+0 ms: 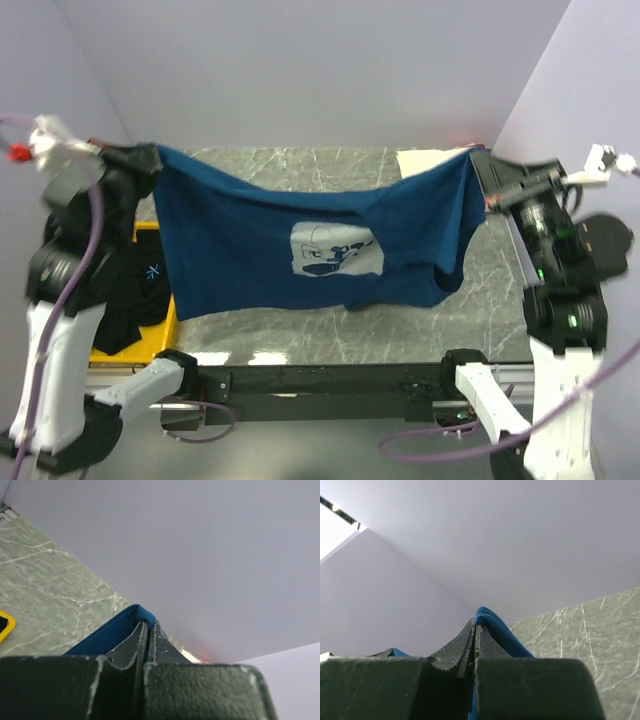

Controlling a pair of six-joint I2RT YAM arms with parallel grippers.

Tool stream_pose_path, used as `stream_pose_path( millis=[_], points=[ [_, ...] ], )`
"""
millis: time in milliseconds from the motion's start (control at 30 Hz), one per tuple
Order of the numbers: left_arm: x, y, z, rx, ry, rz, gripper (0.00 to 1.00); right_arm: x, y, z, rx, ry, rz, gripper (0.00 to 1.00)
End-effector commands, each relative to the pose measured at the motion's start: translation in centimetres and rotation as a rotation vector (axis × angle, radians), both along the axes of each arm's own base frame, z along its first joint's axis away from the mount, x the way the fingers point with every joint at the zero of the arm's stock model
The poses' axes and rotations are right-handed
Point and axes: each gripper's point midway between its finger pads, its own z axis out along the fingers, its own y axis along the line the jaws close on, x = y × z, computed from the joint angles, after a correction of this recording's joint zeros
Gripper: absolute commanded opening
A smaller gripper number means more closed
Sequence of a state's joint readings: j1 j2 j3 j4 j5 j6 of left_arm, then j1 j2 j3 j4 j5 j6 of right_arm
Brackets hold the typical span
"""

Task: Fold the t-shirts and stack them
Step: Flatten the tshirt out

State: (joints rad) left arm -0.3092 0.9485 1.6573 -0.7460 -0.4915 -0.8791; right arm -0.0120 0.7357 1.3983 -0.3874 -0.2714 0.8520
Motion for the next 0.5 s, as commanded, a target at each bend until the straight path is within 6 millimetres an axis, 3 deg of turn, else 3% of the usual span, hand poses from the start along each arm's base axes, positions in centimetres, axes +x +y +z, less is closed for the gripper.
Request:
stream_pose_path(
  millis=[0,33,67,133,167,233,267,300,333,367,400,433,467],
  points=[
    [5.5,-1.2,0.0,0.046,0.005,0.017,0.0,5.0,-0.5,1.4,0.016,-0.051,-0.021,0.0],
    [6.8,-1.5,0.7,0.044,-0.019,0.016,0.0,5.9,-0.6,1.6,0.018,-0.059,-0.023,0.0],
    [7.9,-1.2,0.7,0.055,-0.018,0.028,0.0,8.3,-0.6,0.9,0.021,-0.031,-0.022,0.0],
    [11.6,-1.9,1.0,0.057,-0.023,0.004,0.0,10.1,-0.6,2.1,0.026,-0.069,-0.014,0.0],
    [13.1,-1.2,1.0,0.057,-0.024,0.016,0.0,12.7,-0.6,1.1,0.029,-0.039,-0.009,0.0],
    [17.1,-1.7,0.9,0.053,-0.024,-0.024,0.0,14.4,-0.5,3.2,0.042,-0.1,0.003,0.0],
    [17.9,-0.8,3.4,0.041,-0.091,-0.019,0.0,17.0,-0.3,2.2,0.044,-0.073,0.02,0.0],
    [21.1,-0.9,1.8,0.044,-0.059,-0.034,0.0,17.9,-0.3,3.0,0.047,-0.1,0.024,0.0],
    [22.3,-1.2,2.4,0.043,-0.075,-0.071,0.0,18.0,-0.2,5.4,0.055,-0.15,0.034,0.0],
    [22.4,-0.2,5.8,0.039,-0.153,-0.064,0.0,20.6,-0.1,4.5,0.056,-0.123,0.051,0.0],
    [25.1,-0.2,4.3,0.043,-0.127,-0.077,0.0,21.1,0.1,5.4,0.06,-0.149,0.067,0.0],
    [25.7,-0.5,5.0,0.046,-0.149,-0.113,0.0,20.8,0.1,8.1,0.056,-0.208,0.075,0.0],
    [25.3,0.2,7.4,0.049,-0.21,-0.109,0.0,22.4,0.1,7.8,0.057,-0.201,0.083,0.0]
  ],
)
